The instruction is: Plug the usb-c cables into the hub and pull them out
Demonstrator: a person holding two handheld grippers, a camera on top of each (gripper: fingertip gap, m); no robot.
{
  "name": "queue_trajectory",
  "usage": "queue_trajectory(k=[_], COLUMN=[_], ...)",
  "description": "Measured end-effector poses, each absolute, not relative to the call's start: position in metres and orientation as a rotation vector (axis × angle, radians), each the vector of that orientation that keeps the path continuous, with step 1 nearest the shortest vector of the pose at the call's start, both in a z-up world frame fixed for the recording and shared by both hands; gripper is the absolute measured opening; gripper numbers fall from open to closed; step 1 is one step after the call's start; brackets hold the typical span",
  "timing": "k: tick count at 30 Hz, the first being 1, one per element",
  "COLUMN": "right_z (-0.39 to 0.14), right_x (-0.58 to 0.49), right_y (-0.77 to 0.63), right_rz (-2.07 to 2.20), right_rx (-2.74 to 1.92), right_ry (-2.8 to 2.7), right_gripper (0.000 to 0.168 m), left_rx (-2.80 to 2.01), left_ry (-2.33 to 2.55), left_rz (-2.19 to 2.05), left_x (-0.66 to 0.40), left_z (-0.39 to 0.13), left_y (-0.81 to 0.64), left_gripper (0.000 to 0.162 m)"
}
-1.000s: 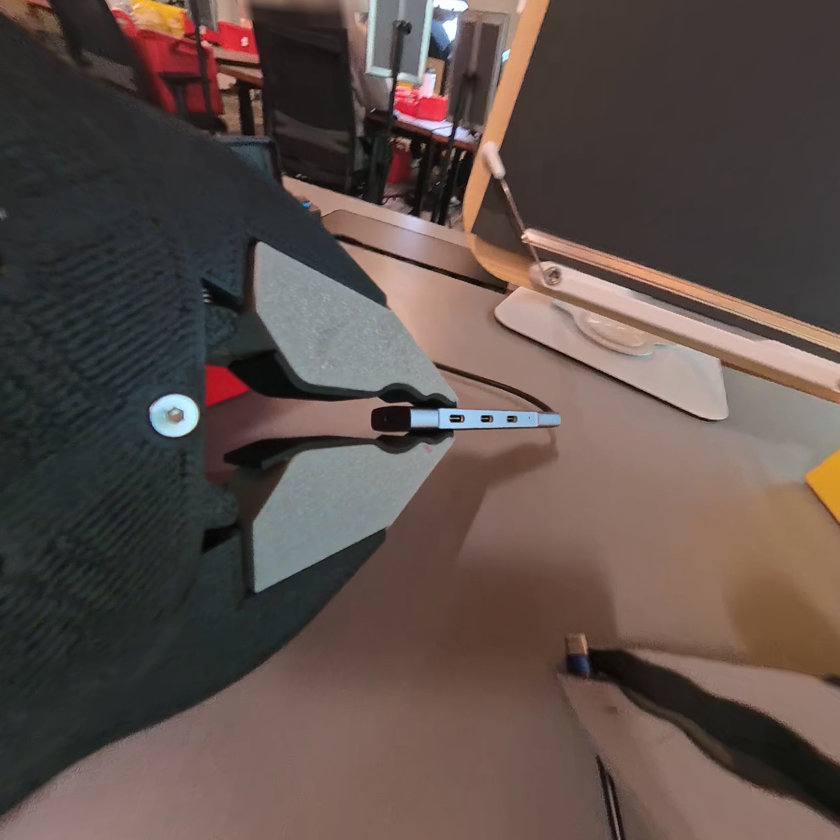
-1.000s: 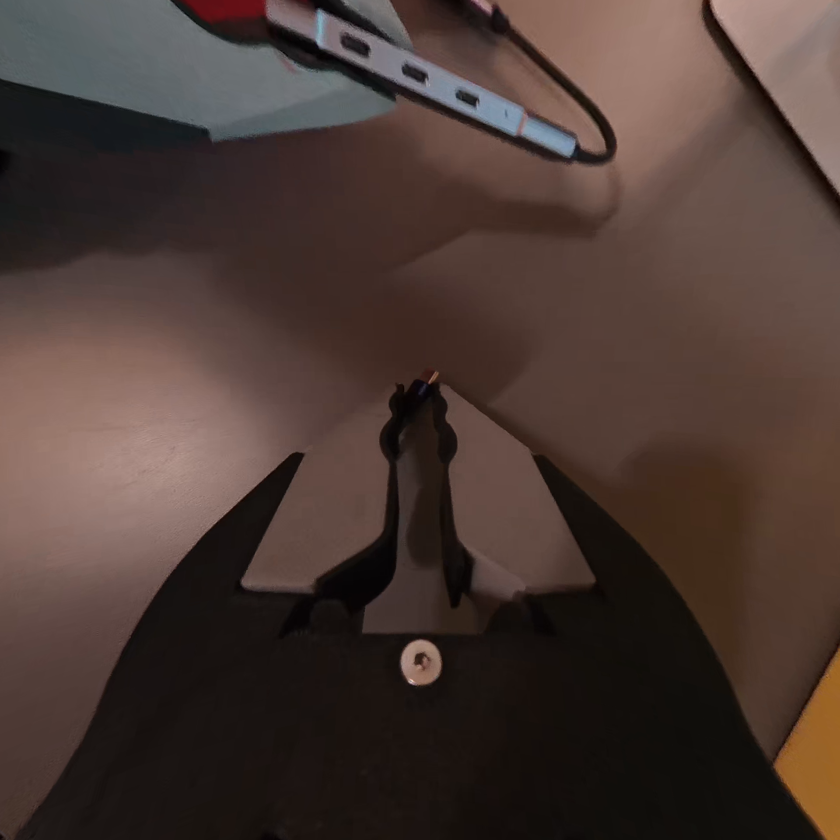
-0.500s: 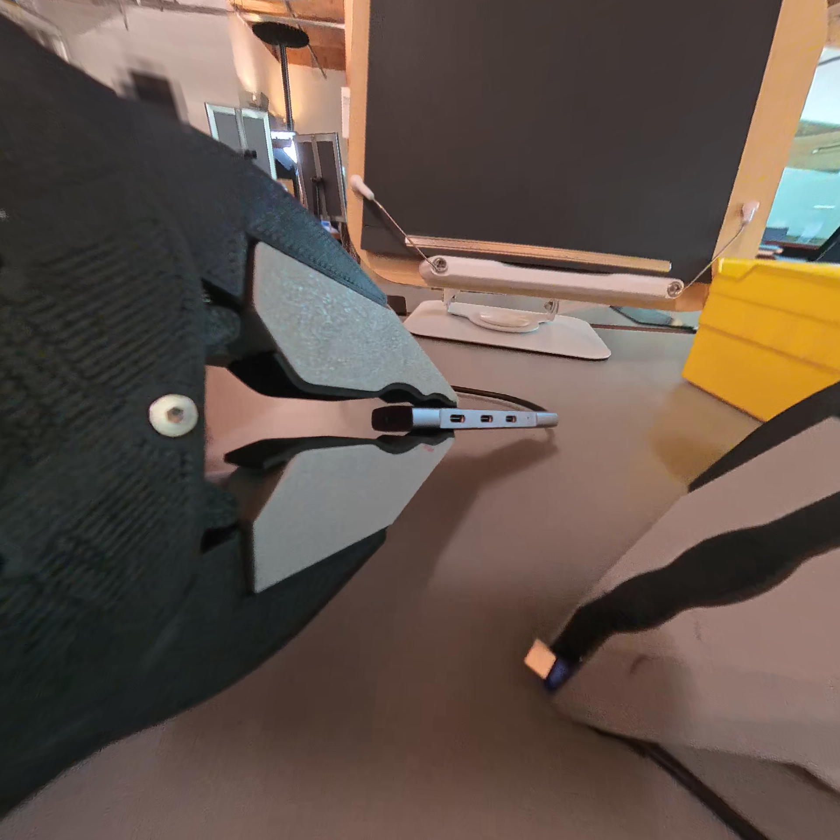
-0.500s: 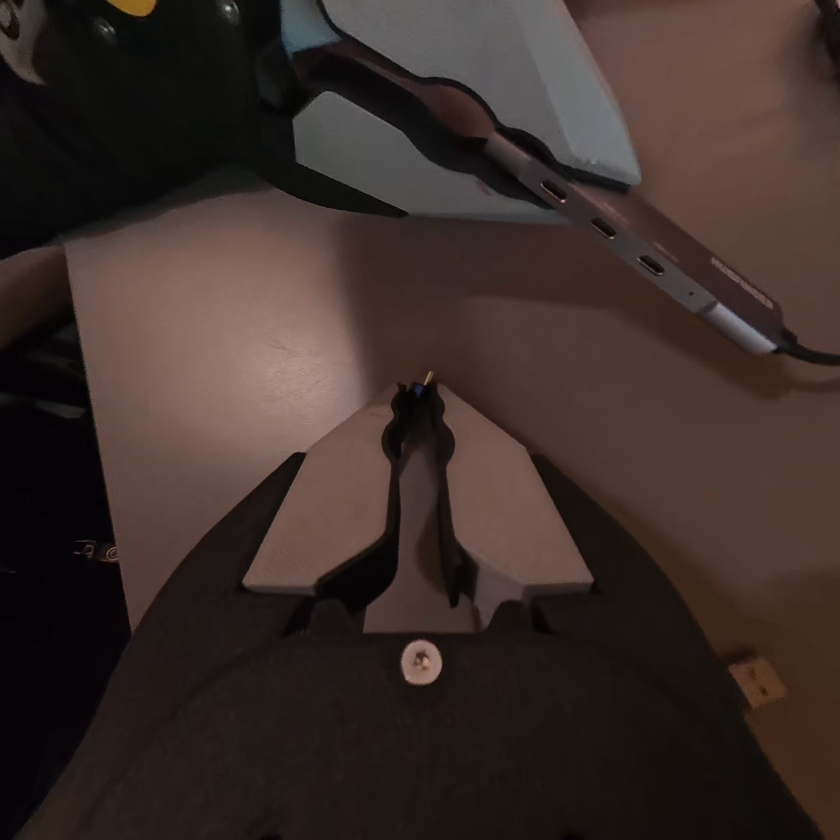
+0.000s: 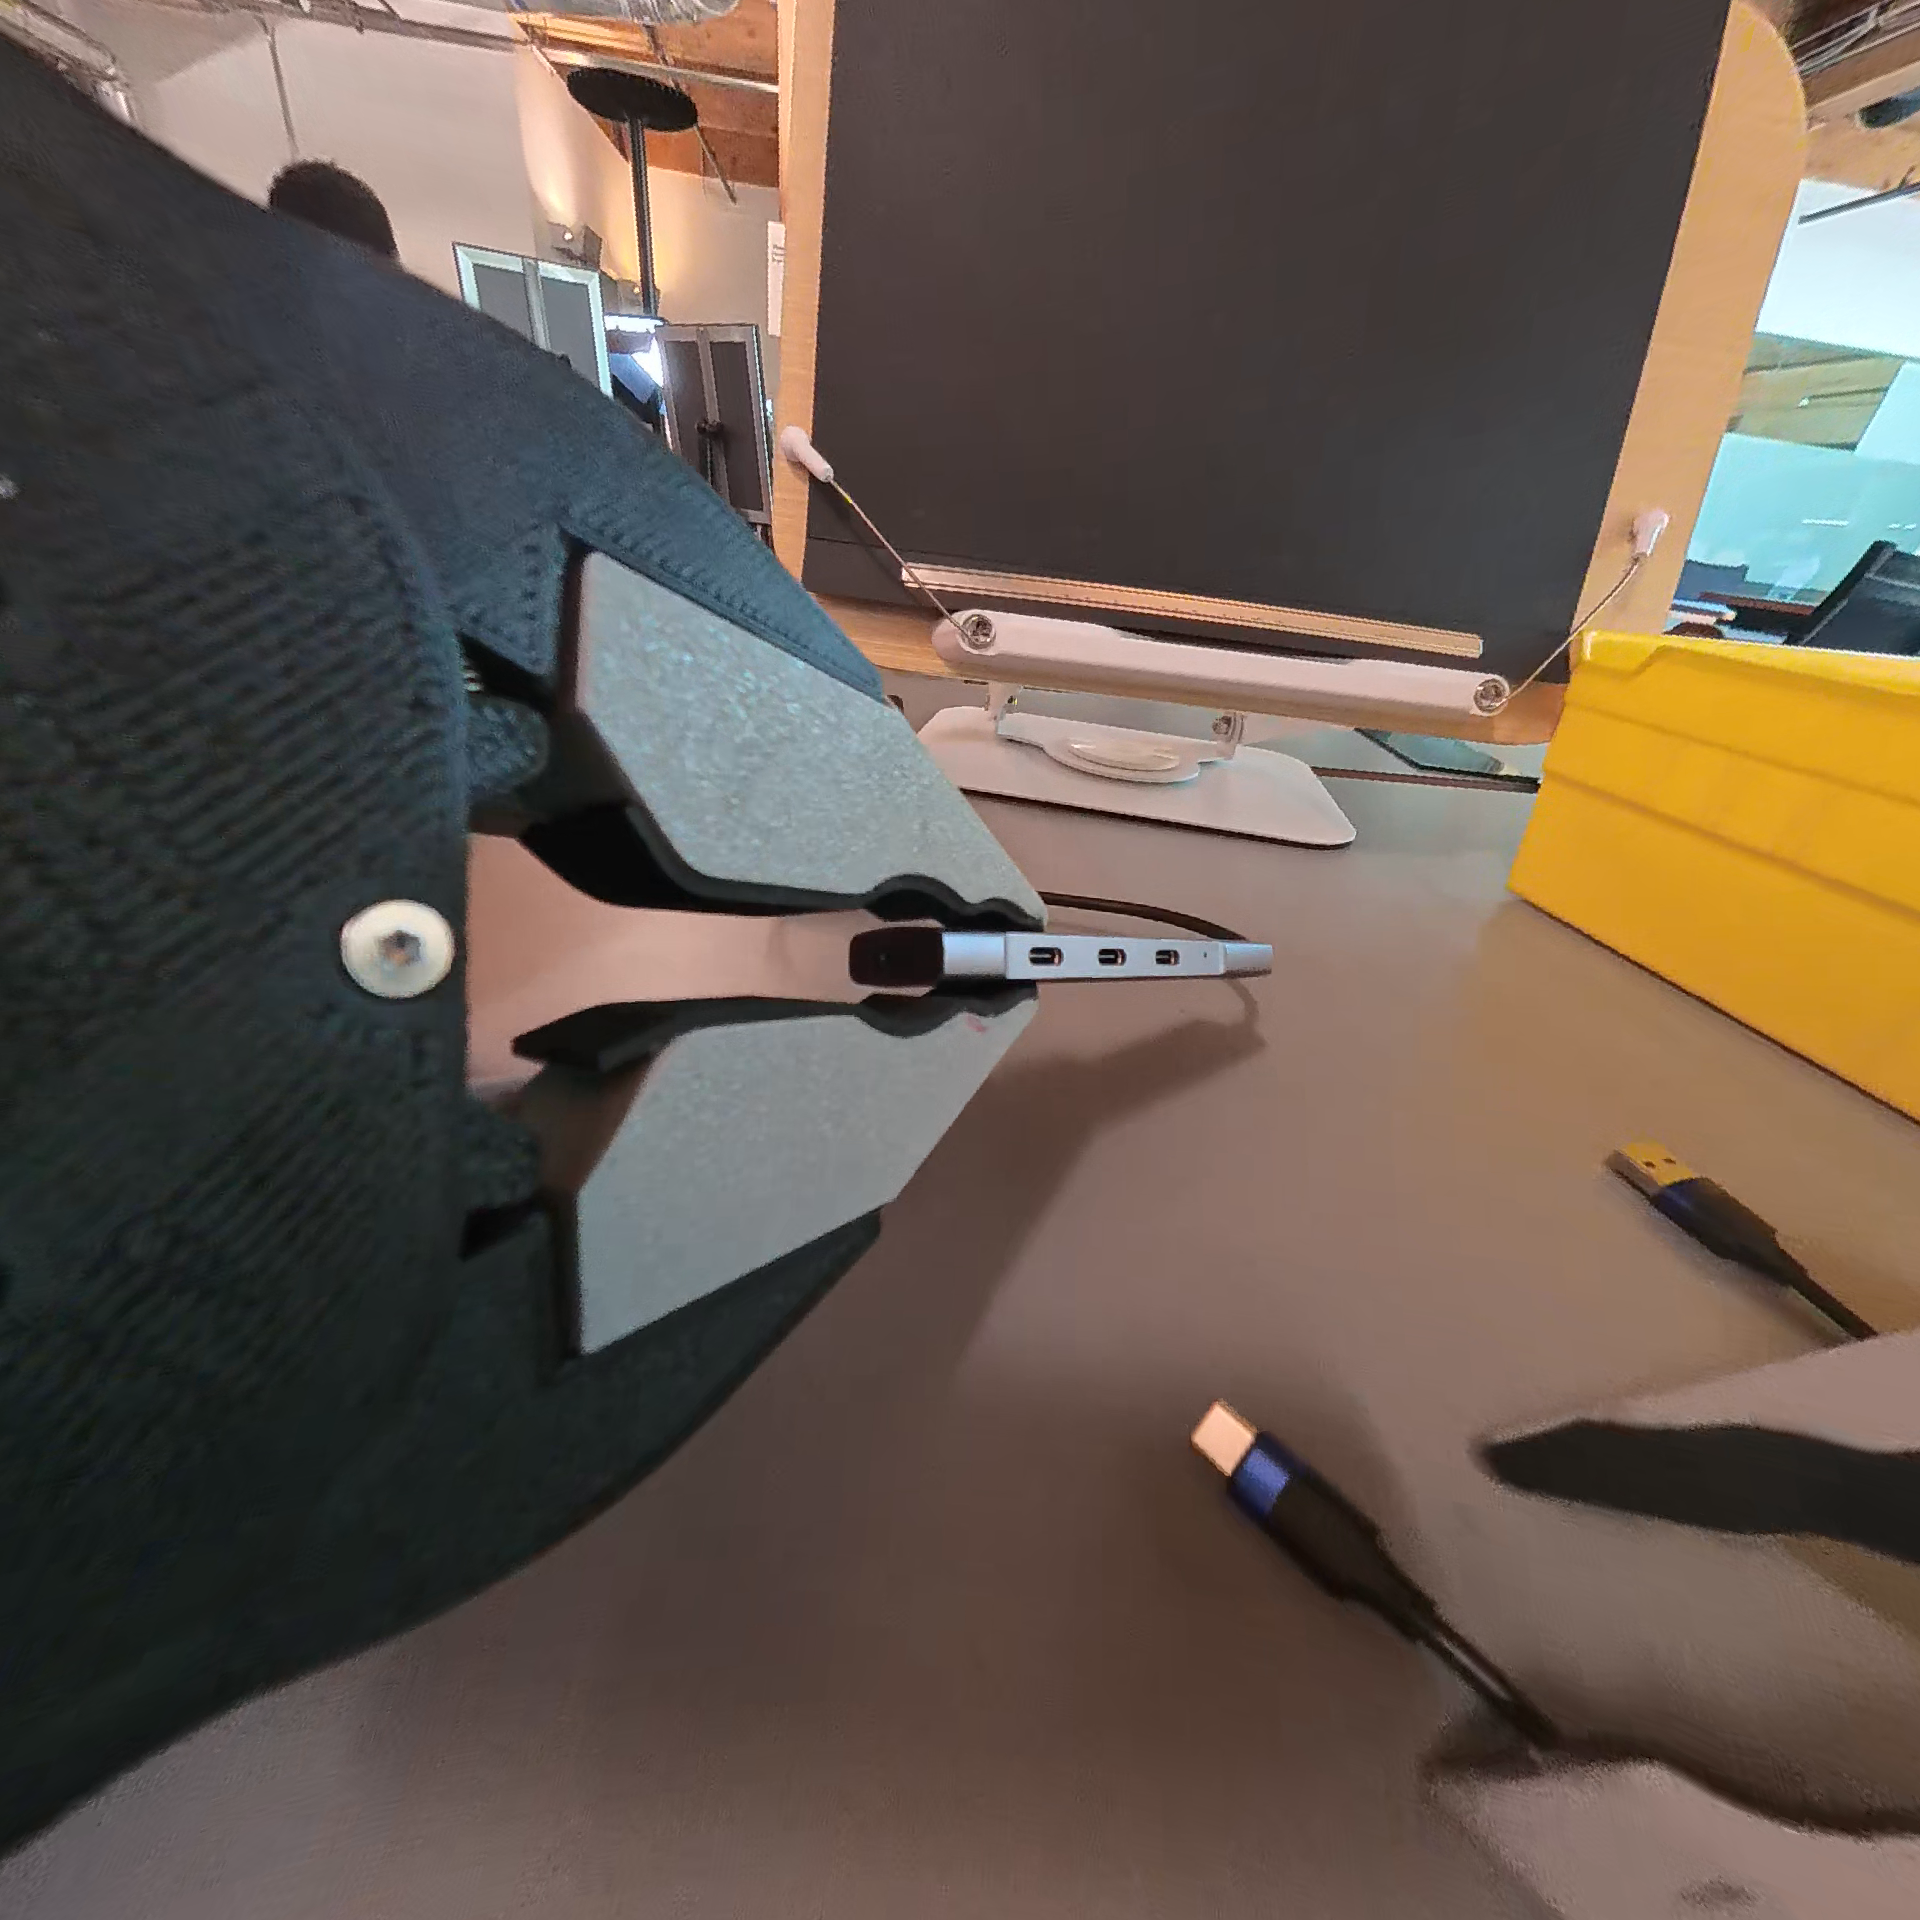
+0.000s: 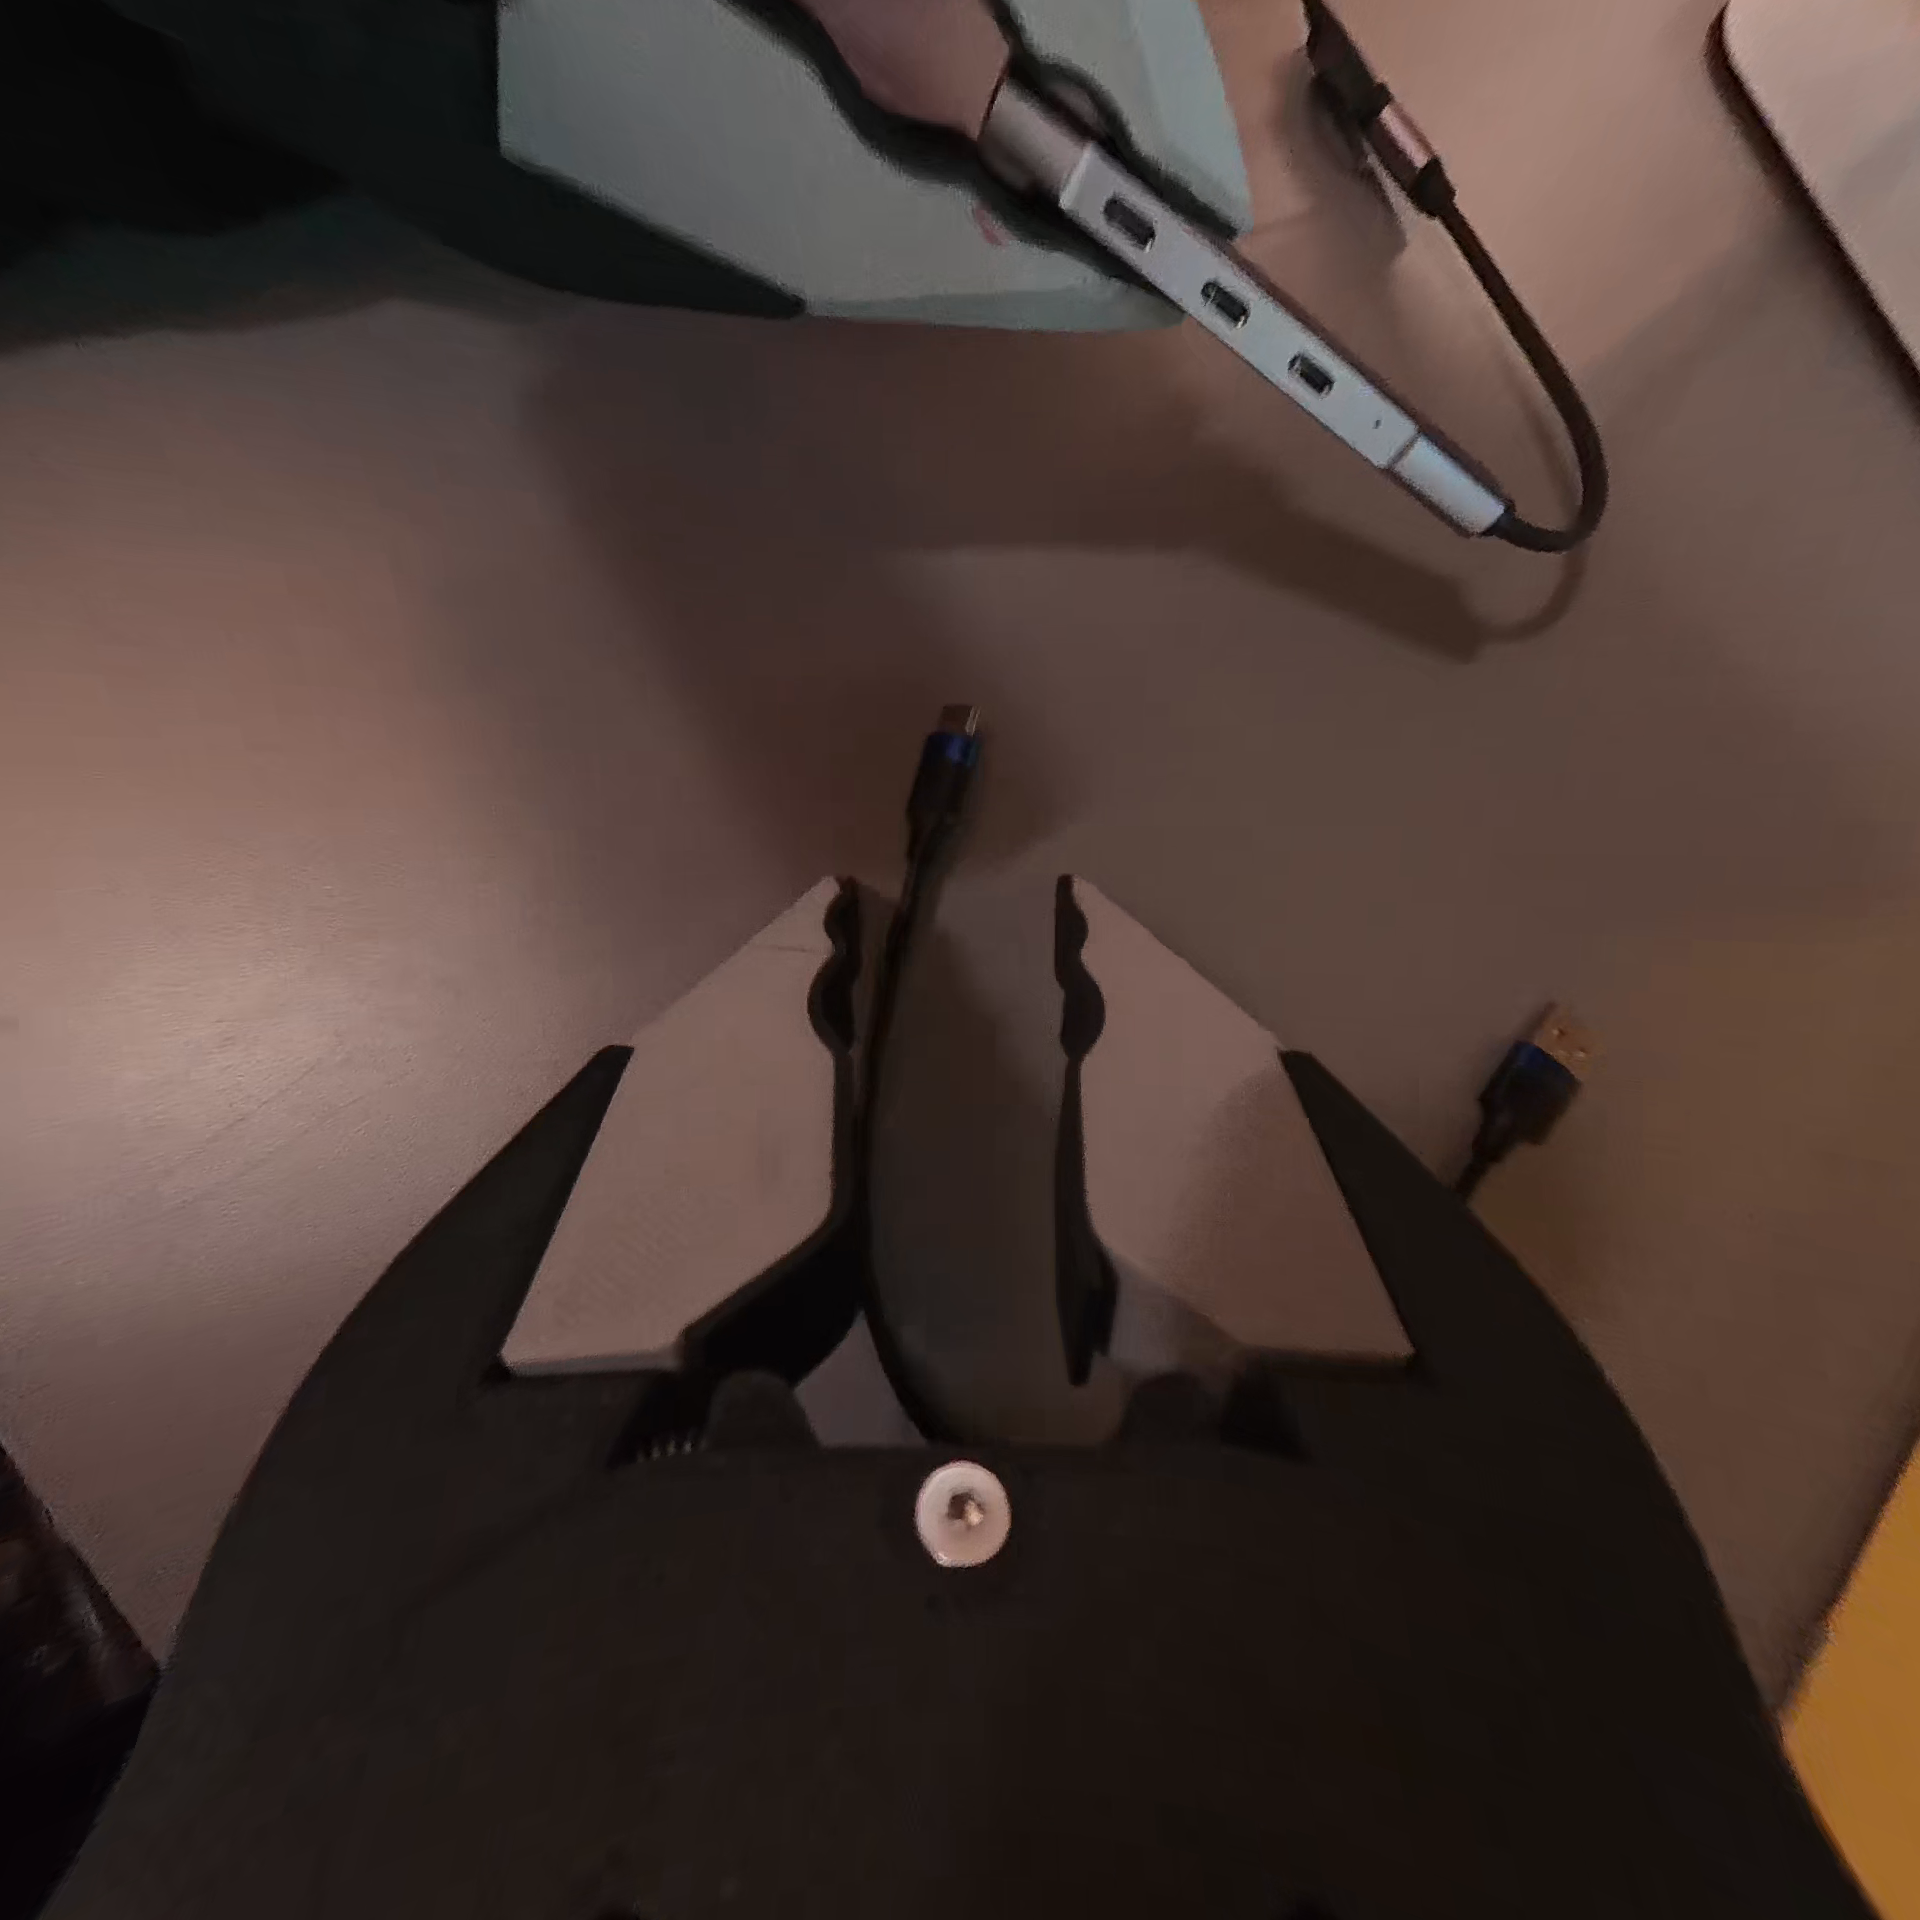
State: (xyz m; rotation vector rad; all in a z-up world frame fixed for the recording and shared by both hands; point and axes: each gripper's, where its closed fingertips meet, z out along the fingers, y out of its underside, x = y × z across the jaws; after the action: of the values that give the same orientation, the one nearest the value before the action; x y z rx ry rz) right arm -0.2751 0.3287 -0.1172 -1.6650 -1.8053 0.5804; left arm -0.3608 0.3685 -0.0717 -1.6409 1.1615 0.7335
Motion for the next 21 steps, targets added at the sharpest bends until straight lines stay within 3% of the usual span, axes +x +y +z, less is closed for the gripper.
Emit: queue_trajectory(k=[3, 7, 13, 21], right_z=[-0.119, -0.119, -0.116, -0.072], right_x=[-0.284, -0.286, -0.292, -0.294], right_y=[0.327, 0.345, 0.35, 0.344], right_rz=[0.681, 0.535, 0.339, 0.984], right_rx=[-1.715, -1.677, -1.485, -1.627], right_ry=[-1.721, -1.662, -1.707, -1.563], right_gripper=[0.042, 0.007, 0.006, 0.004], left_rx=[-1.64, -1.64, -1.633, -1.468], left_ry=[1.151, 1.149, 1.156, 1.156], left_rz=[0.736, 0.739, 0.743, 0.954], left_x=[-0.361, -0.362, -0.362, -0.359], left_z=[-0.07, -0.07, -0.069, -0.051], left_y=[0.368, 0.369, 0.369, 0.374], left_gripper=[0.007, 0.007, 0.007, 0.007])
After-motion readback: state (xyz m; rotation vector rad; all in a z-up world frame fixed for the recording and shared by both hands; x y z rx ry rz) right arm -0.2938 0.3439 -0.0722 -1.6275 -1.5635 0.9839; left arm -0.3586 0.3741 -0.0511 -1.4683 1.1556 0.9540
